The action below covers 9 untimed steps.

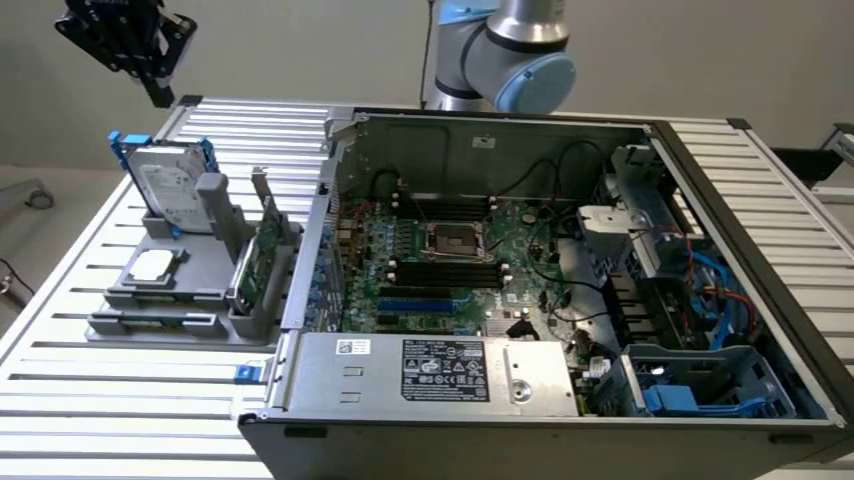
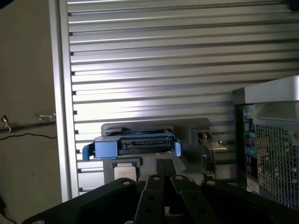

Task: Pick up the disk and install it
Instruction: 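Reach for the disk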

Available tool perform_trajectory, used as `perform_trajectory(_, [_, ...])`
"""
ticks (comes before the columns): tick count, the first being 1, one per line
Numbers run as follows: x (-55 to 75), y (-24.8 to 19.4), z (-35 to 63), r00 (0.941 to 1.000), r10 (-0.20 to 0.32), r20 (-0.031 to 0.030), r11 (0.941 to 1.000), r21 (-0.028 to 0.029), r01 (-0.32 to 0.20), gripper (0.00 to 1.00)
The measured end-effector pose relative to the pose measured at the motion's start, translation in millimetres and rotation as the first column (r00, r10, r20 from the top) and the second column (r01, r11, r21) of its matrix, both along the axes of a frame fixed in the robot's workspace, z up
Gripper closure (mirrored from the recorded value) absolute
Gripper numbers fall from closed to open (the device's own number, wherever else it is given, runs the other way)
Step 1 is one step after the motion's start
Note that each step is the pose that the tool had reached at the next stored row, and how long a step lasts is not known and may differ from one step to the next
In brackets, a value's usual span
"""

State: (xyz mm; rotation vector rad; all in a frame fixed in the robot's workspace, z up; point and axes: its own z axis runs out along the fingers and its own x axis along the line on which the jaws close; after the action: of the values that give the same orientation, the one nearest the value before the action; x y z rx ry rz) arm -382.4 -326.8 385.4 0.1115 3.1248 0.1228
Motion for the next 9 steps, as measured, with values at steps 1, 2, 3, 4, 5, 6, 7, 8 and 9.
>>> perform_trajectory(1, [-3.5, 1.1, -0.1, 1.0000, 0.000, -0.0003, 1.0000, 0.0008, 0.000, 0.89])
perform_trajectory(2, [-6.7, 2.2, -0.2, 1.0000, 0.000, -0.0004, 1.0000, 0.0017, 0.000, 0.89])
perform_trajectory(3, [-9.9, 3.6, -0.4, 1.0000, 0.000, -0.0005, 1.0000, 0.0026, 0.000, 0.89])
perform_trajectory(4, [-12.7, 5.0, -0.5, 1.0000, 0.000, -0.0007, 1.0000, 0.0035, 0.000, 0.89])
perform_trajectory(5, [-15.5, 6.3, -0.6, 1.0000, 0.000, -0.0007, 1.0000, 0.0043, 0.000, 0.89])
perform_trajectory(6, [-18.3, 7.6, -0.7, 1.0000, 0.000, -0.0009, 1.0000, 0.0051, 0.000, 0.89])
perform_trajectory(7, [-21.1, 9.0, -0.8, 1.0000, 0.000, -0.0009, 1.0000, 0.0060, 0.000, 0.89])
perform_trajectory(8, [-23.9, 10.3, -0.9, 1.0000, 0.000, -0.0010, 1.0000, 0.0068, 0.000, 0.89])
perform_trajectory(9, [-26.7, 11.6, -1.0, 1.0000, 0.000, -0.0011, 1.0000, 0.0078, 0.000, 0.89])
